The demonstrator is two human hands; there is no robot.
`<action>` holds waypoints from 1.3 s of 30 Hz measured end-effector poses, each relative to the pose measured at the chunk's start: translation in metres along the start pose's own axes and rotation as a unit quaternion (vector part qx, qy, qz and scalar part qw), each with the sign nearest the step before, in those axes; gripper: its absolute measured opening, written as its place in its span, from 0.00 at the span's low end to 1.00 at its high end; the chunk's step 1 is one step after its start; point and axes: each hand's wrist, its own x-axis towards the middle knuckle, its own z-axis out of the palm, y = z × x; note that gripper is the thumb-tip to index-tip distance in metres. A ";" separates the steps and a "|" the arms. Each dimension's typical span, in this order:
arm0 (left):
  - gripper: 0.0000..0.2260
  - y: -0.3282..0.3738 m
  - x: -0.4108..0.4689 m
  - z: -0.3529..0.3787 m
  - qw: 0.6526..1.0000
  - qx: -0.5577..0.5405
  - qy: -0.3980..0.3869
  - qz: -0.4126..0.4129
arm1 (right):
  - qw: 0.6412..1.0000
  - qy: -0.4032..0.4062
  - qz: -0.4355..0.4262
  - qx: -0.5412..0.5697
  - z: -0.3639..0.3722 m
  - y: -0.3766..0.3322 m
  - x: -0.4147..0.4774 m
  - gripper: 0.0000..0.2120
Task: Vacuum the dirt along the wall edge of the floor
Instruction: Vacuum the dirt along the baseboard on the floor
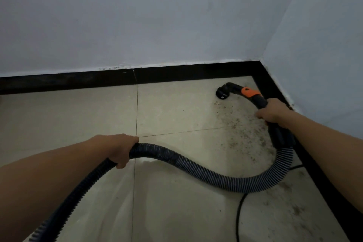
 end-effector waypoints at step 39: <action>0.20 0.054 0.011 -0.020 0.994 0.072 0.007 0.086 | 0.992 -0.079 -0.058 -0.081 -0.039 0.050 -0.079 0.07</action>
